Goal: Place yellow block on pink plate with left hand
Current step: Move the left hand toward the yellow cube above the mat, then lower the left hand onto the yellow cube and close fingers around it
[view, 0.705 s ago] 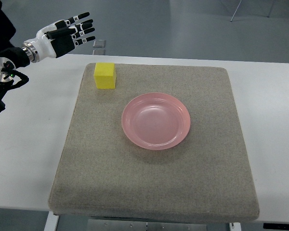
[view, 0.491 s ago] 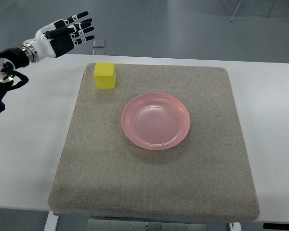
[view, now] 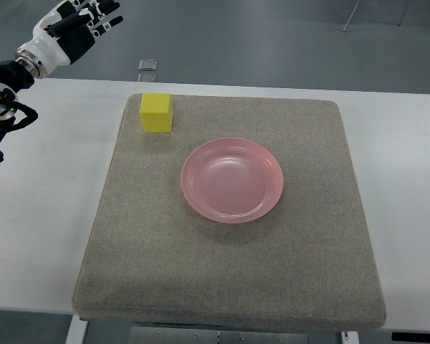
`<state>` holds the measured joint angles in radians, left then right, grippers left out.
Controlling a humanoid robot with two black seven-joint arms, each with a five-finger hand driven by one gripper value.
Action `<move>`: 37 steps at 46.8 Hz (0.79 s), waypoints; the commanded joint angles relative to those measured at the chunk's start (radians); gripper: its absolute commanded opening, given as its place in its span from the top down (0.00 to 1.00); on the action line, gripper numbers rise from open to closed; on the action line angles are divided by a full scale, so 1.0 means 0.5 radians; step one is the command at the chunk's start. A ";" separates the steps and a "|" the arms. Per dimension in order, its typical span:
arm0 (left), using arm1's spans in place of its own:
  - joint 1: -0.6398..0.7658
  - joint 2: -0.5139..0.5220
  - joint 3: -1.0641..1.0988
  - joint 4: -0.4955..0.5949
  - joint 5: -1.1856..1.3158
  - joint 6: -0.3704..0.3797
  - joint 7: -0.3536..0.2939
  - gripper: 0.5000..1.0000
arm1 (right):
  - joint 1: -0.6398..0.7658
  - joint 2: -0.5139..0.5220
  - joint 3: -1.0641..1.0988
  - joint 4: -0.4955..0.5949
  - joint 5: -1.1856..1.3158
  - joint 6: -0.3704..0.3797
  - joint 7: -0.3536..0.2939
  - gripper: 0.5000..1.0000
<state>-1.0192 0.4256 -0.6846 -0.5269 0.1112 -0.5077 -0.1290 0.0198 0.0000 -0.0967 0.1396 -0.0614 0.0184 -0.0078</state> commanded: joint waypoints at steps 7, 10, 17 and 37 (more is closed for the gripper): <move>-0.084 0.038 0.016 -0.014 0.722 0.000 -0.006 0.01 | 0.000 0.000 0.000 0.000 0.000 0.000 0.000 0.15; -0.124 0.057 0.013 -0.023 0.995 0.000 -0.006 0.01 | 0.000 0.000 0.000 0.000 0.000 0.000 0.000 0.15; -0.177 0.060 0.016 -0.075 1.513 0.003 -0.006 0.02 | 0.000 0.000 0.000 0.000 0.000 0.000 0.000 0.15; -0.217 -0.017 0.424 -0.204 2.502 0.334 -0.030 0.02 | 0.000 0.000 0.000 0.000 0.000 0.000 0.000 0.15</move>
<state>-1.1276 0.4230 -0.5087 -0.6235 1.3478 -0.3626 -0.1445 0.0199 0.0000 -0.0966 0.1396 -0.0614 0.0184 -0.0076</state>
